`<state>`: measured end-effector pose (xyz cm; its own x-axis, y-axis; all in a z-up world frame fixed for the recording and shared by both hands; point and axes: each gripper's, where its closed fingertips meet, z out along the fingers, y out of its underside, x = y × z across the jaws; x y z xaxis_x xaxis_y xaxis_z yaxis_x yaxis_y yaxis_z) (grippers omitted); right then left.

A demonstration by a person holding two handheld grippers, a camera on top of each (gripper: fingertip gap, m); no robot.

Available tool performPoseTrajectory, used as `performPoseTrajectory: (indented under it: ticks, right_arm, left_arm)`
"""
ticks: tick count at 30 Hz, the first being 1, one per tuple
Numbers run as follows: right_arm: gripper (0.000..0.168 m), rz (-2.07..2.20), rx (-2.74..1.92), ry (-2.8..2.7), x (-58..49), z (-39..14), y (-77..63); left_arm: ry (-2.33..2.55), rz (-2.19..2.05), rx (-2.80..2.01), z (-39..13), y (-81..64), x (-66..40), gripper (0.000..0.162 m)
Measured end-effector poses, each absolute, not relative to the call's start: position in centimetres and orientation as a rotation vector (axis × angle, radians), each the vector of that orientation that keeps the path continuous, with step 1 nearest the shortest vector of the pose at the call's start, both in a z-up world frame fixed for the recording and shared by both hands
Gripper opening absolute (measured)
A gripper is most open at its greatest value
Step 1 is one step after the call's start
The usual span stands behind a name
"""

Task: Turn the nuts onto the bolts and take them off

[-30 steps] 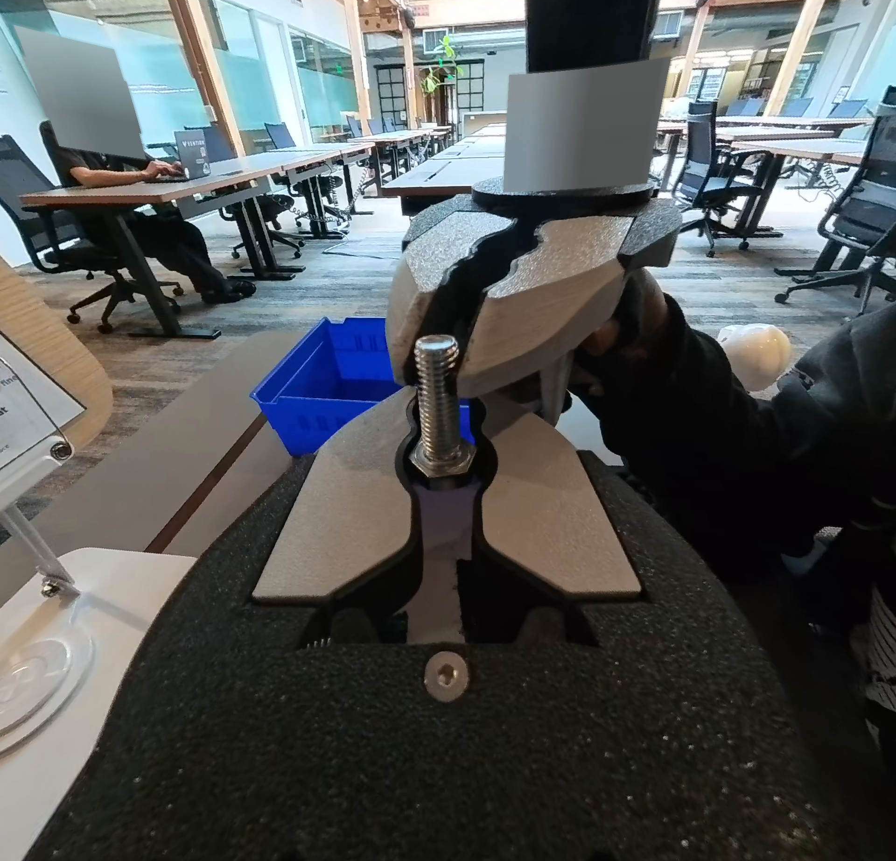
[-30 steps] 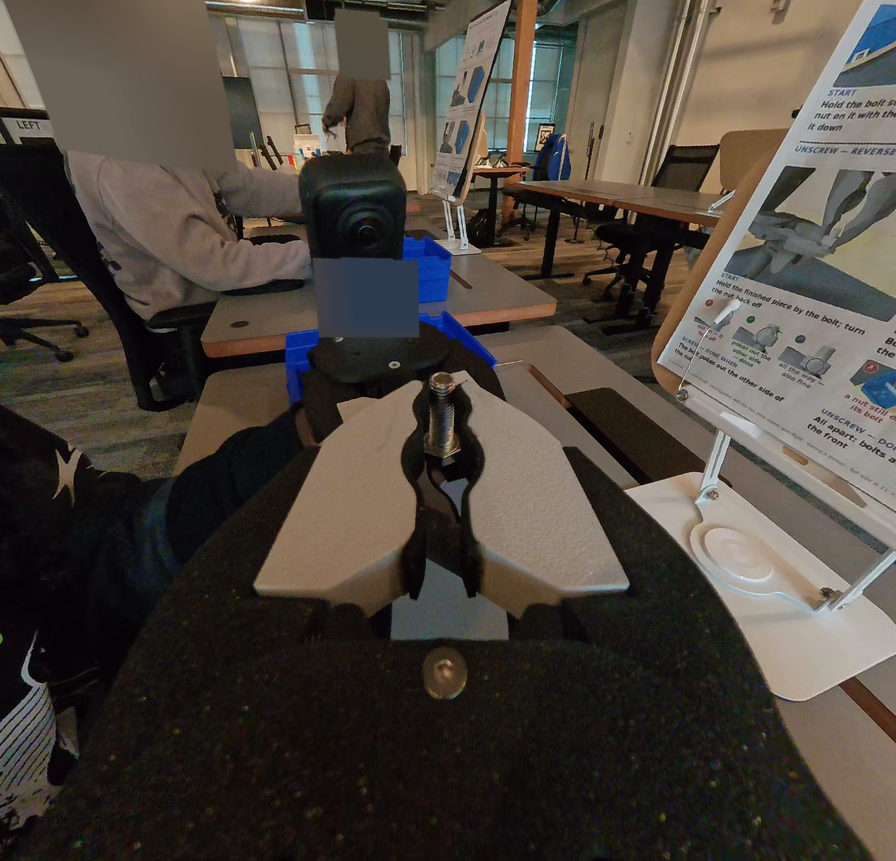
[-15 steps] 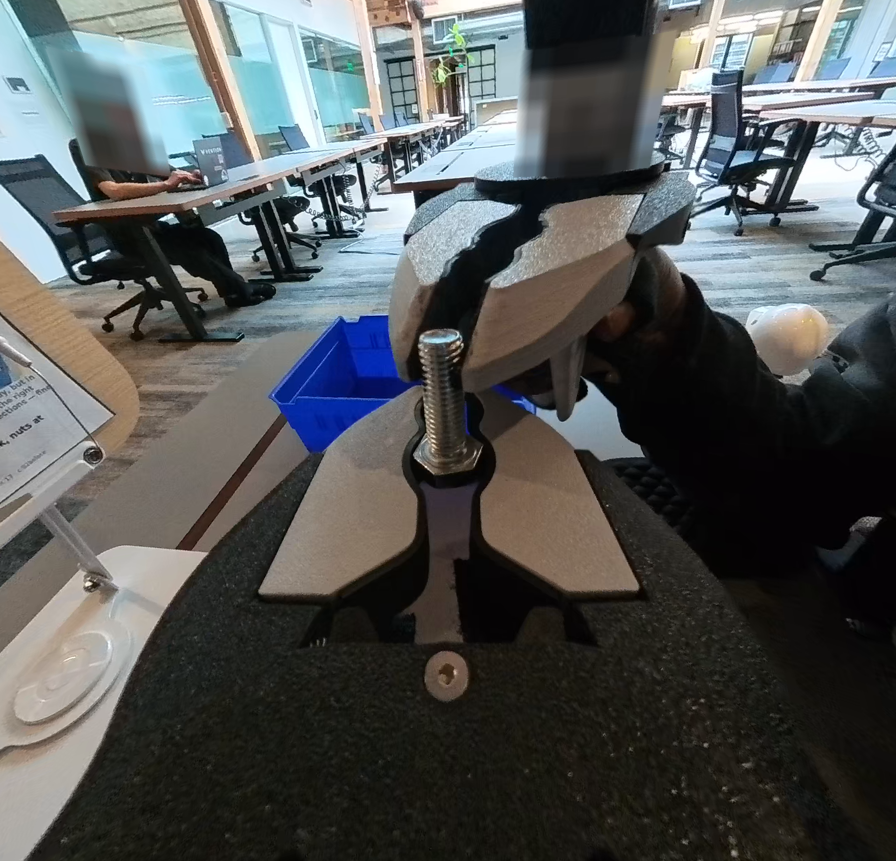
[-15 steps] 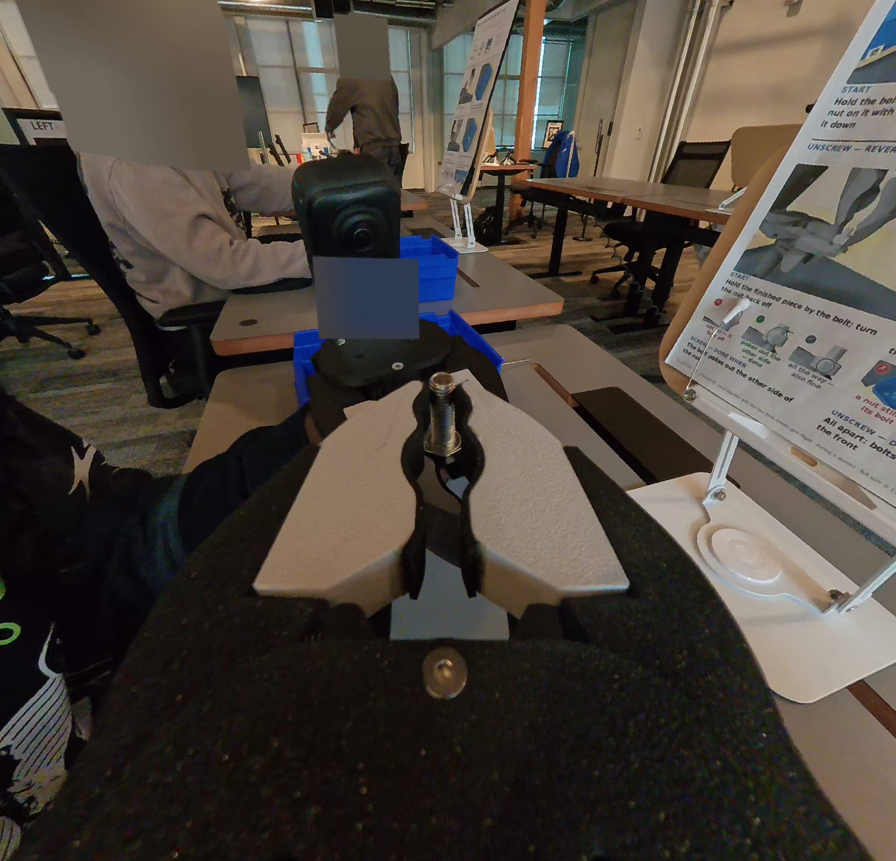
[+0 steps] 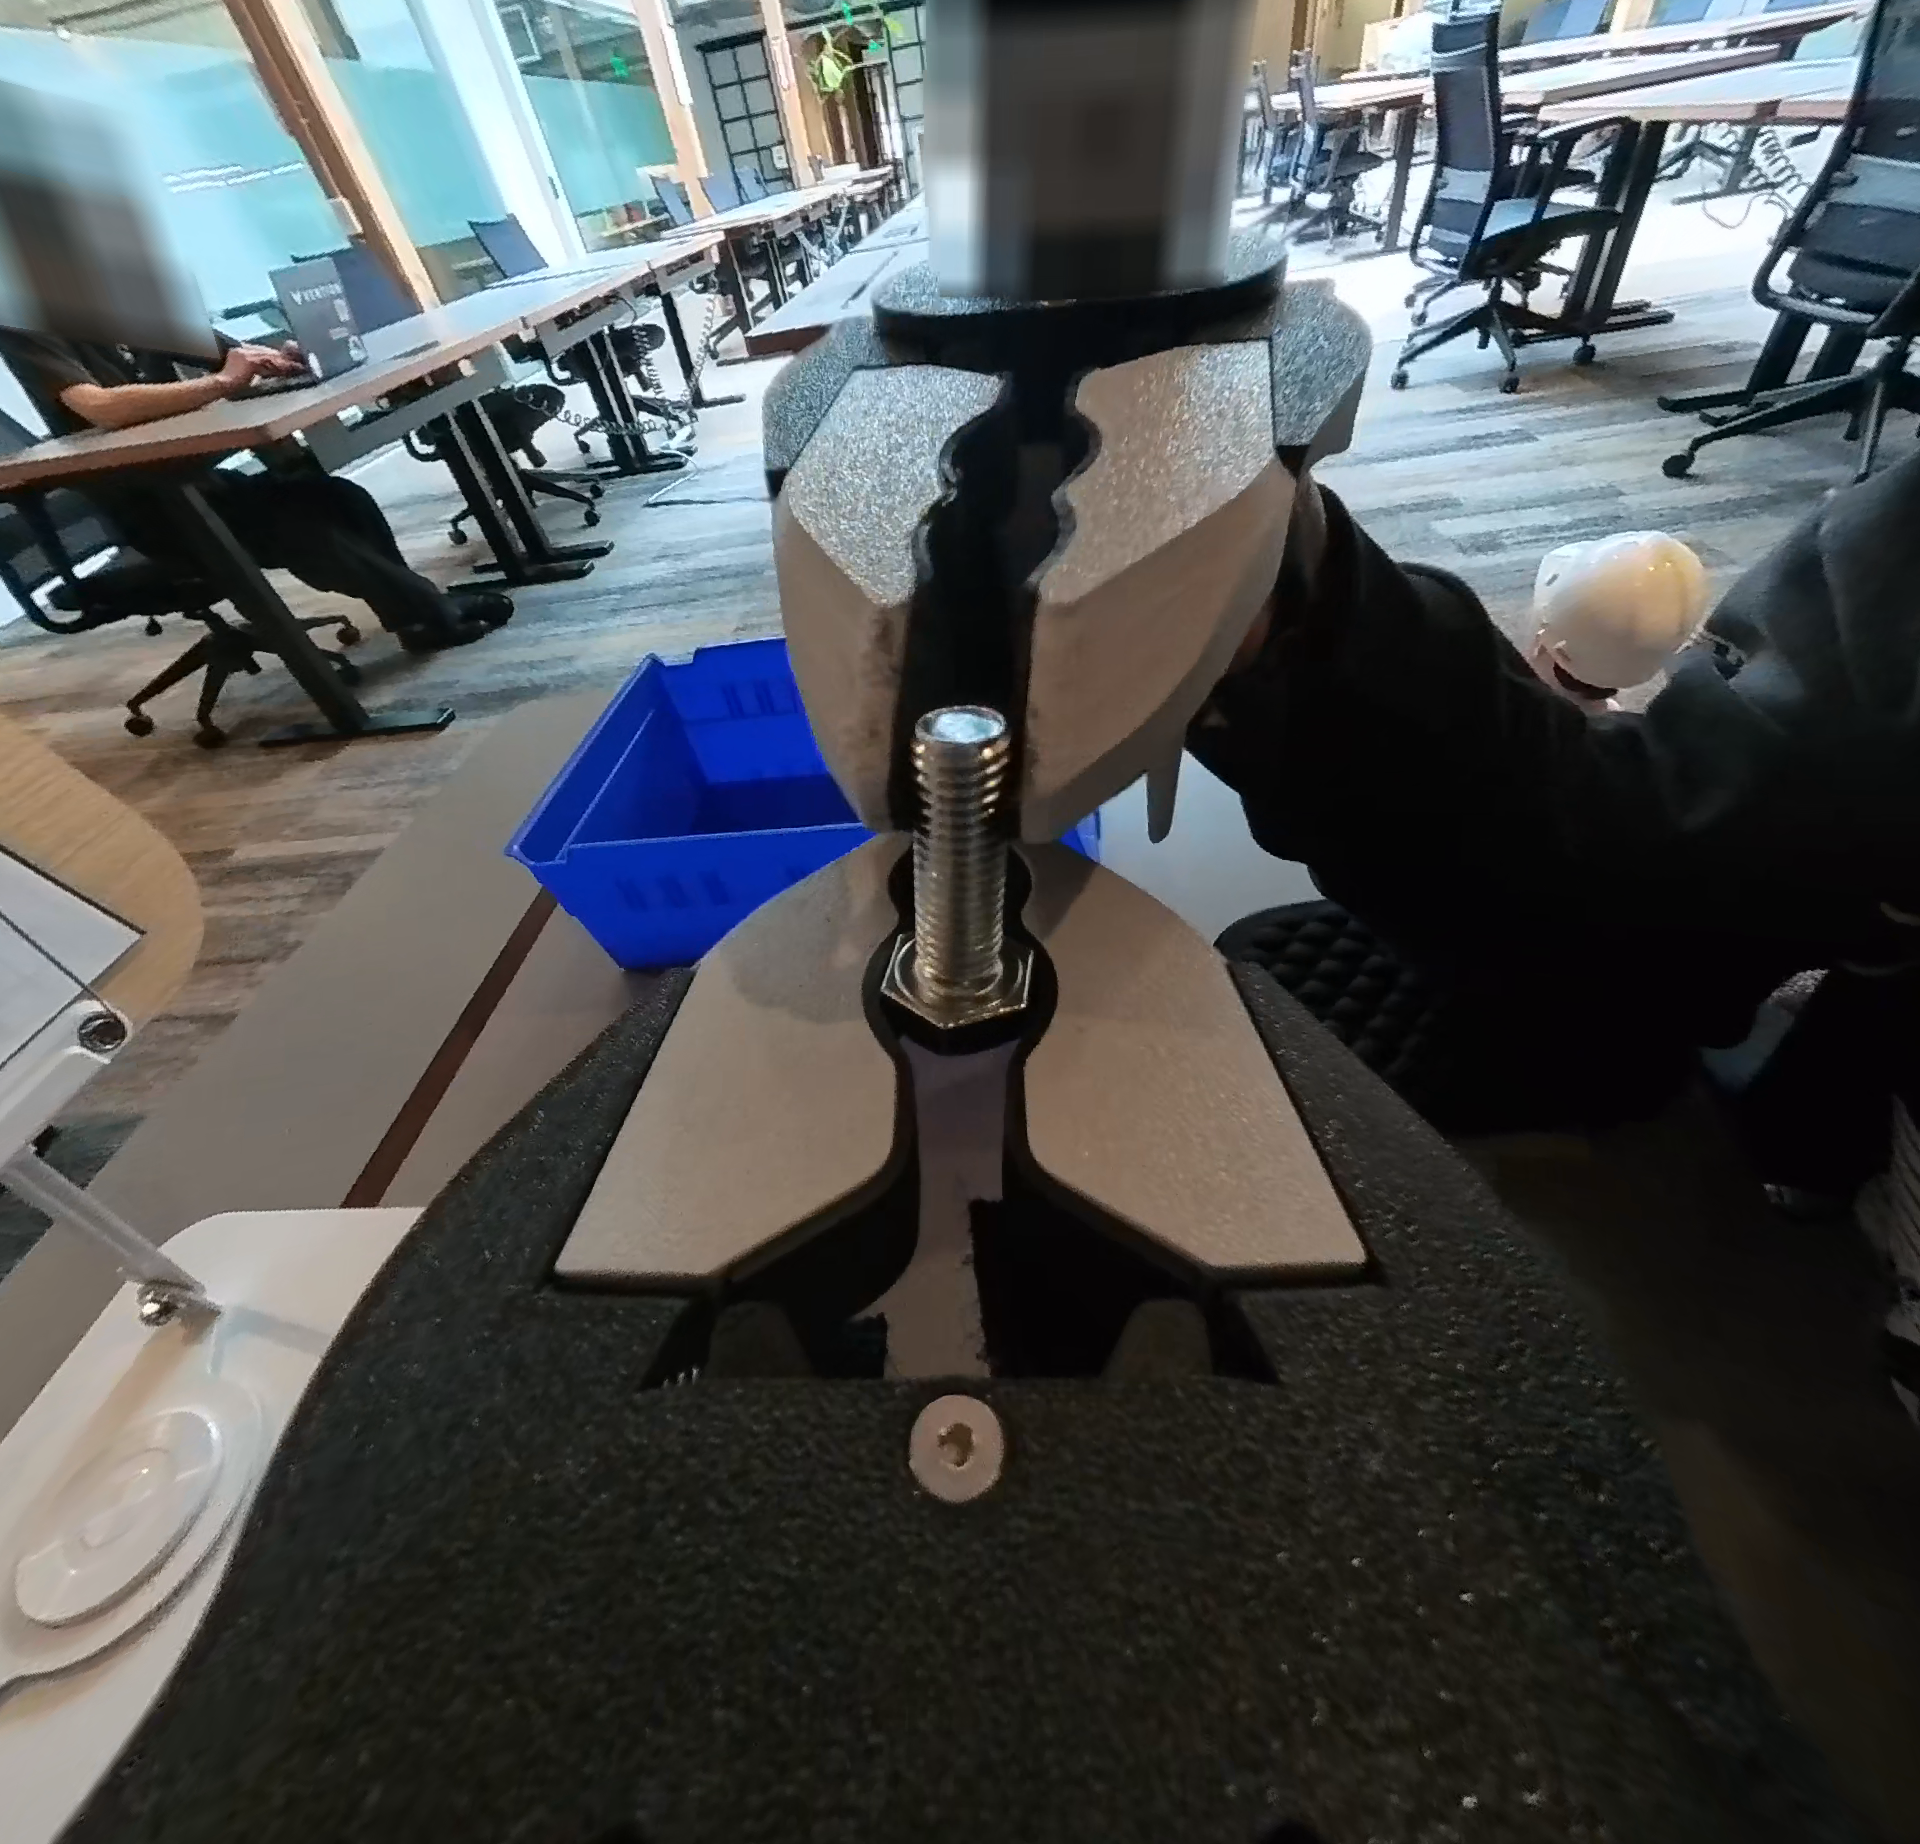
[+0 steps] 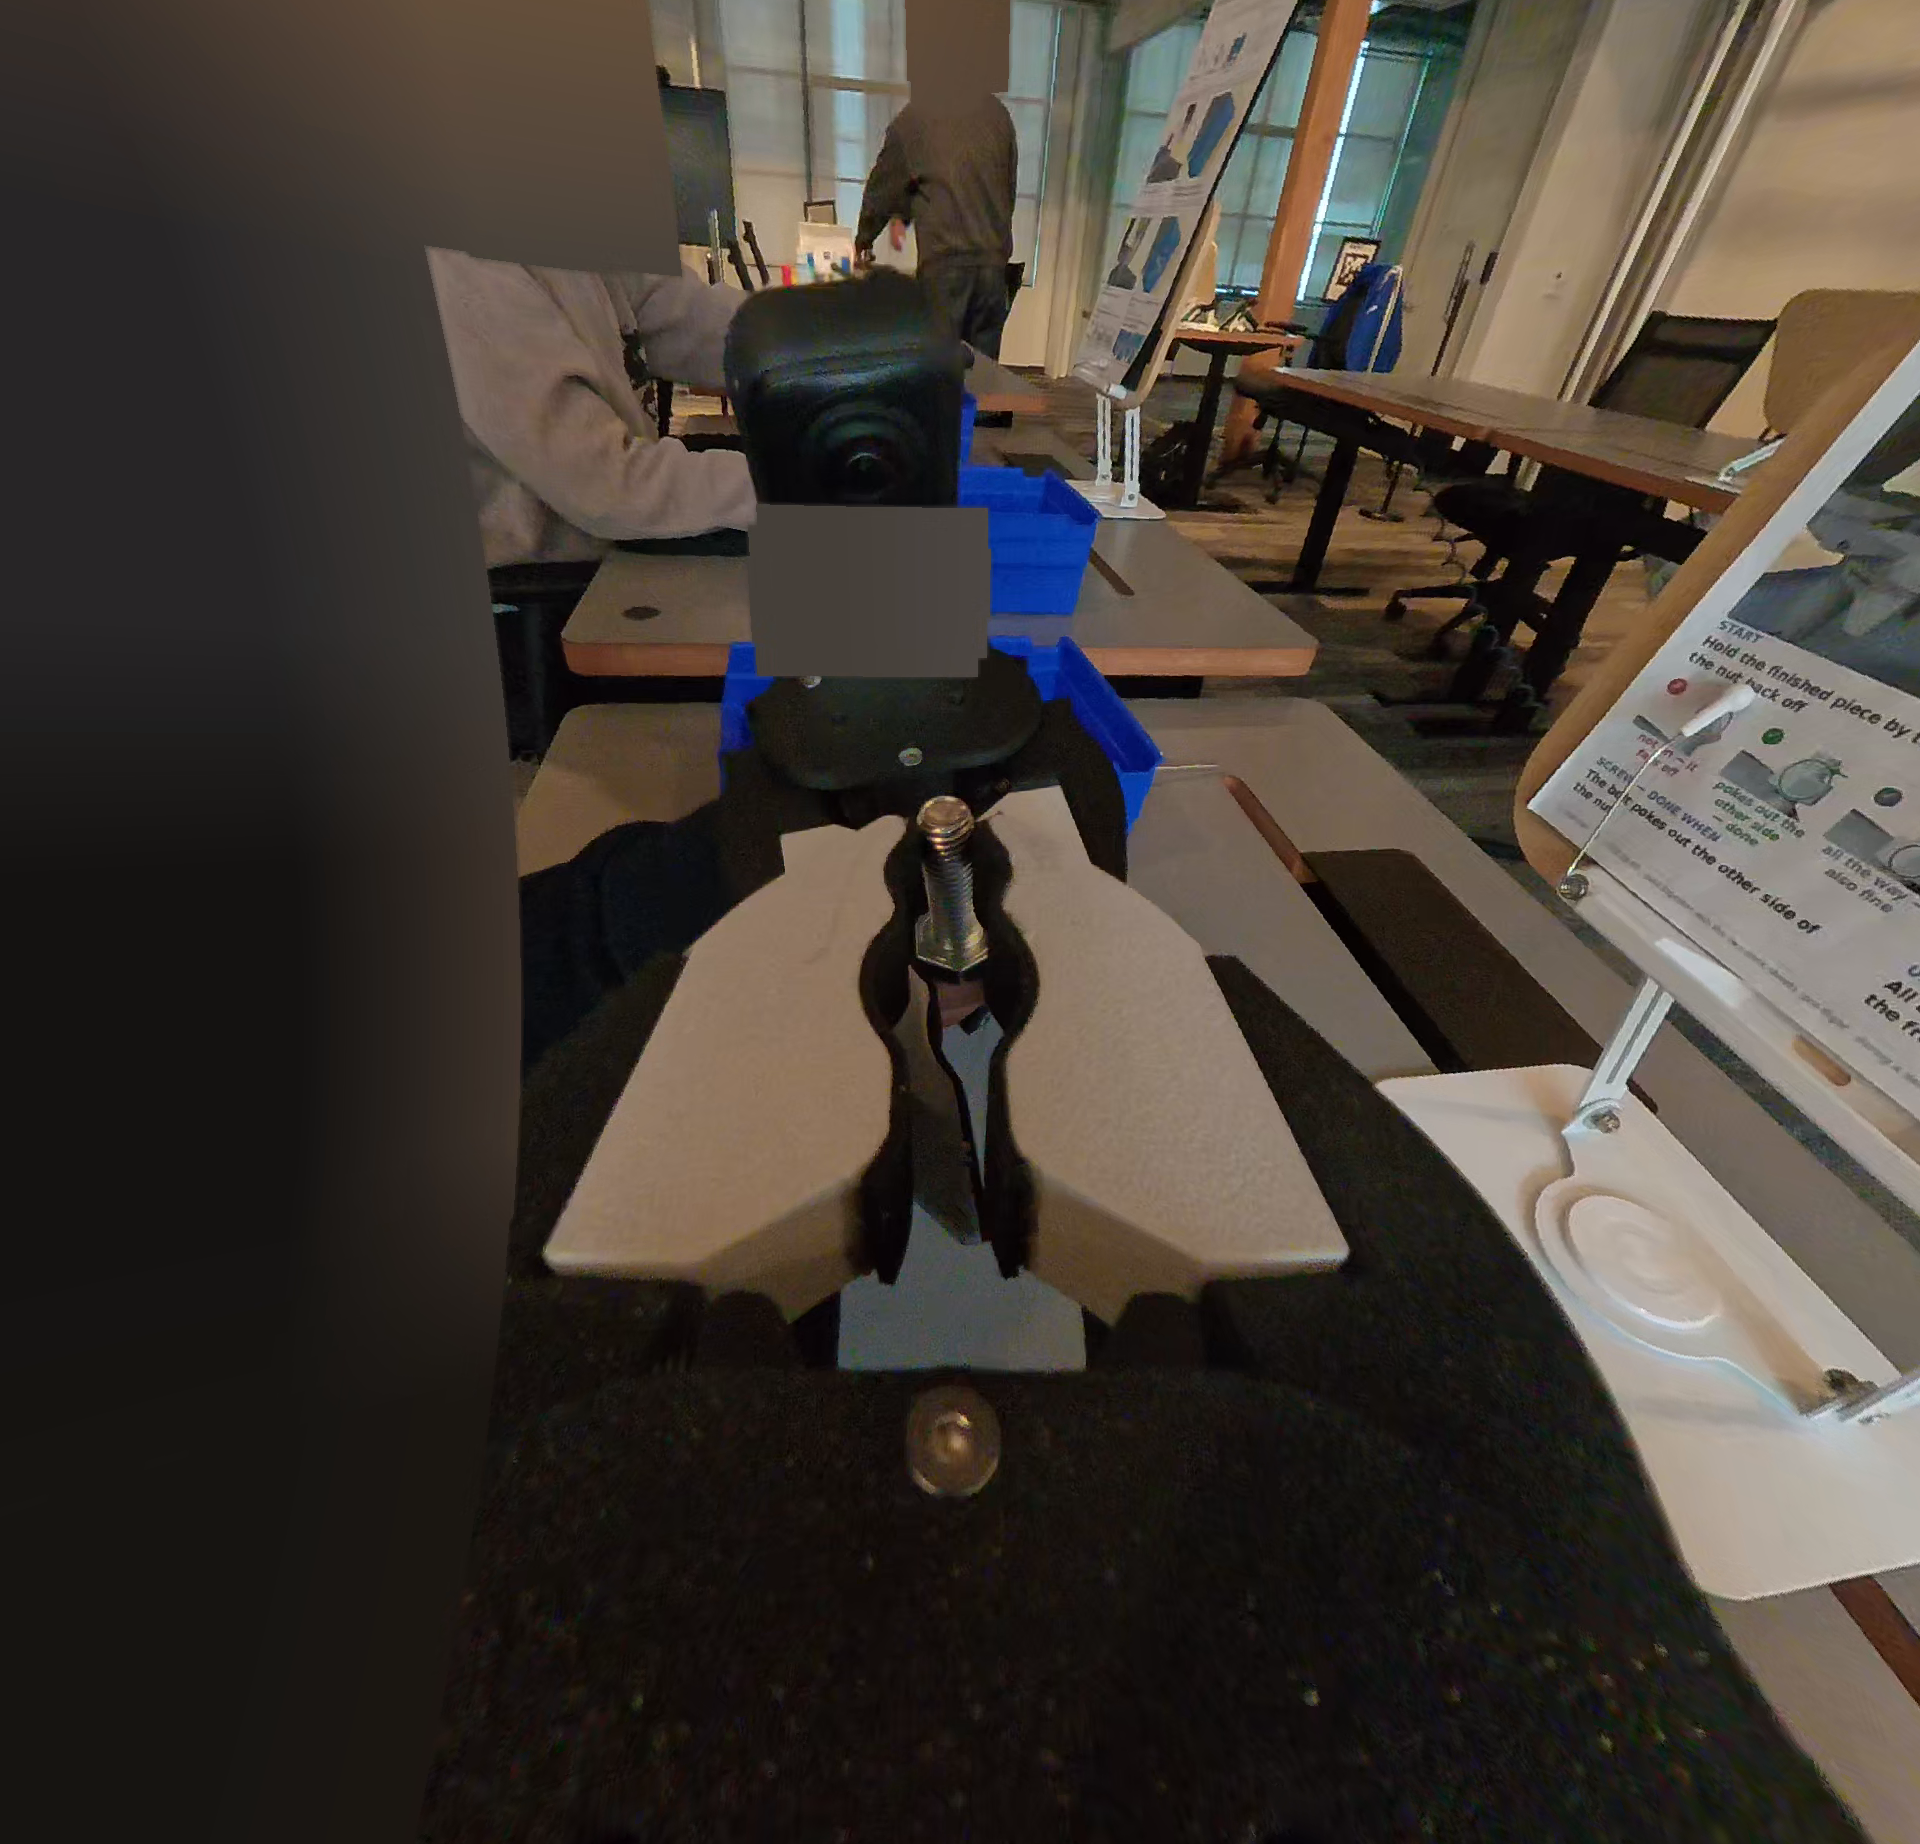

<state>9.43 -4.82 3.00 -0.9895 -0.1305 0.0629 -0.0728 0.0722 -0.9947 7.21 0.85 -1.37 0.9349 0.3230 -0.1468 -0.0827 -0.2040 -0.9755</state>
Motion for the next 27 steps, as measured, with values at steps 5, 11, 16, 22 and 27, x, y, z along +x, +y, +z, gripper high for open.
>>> performPoseTrajectory:
  ticks: [5, 11, 16, 22, 27]
  right_arm:
    - [0.008, -2.077, -0.229, 2.277, 9.4, 2.8, -4.6]
    - [0.008, -2.074, -0.219, 2.284, 9.3, 2.7, -4.4]
    - [0.008, -2.075, -0.201, 2.312, 9.0, 2.8, -4.2]
    - [0.033, -2.064, -0.191, 2.366, 8.9, 2.8, -3.7]
    - [0.037, -2.144, -0.148, 2.305, 8.5, 4.3, -2.3]
  left_arm:
    - [-0.162, 0.358, -1.758, -1.7, 1.2, 7.5, 0.012]
    - [-0.179, 0.346, -1.742, -1.7, 1.4, 7.3, 0.009]
    - [-0.190, 0.320, -1.709, -1.5, 1.8, 7.2, 0.008]
    - [-0.246, 0.353, -1.630, -0.8, 1.5, 6.5, 0.009]
    - [-0.339, 0.385, -1.495, -1.5, -0.6, 6.3, 0.011]
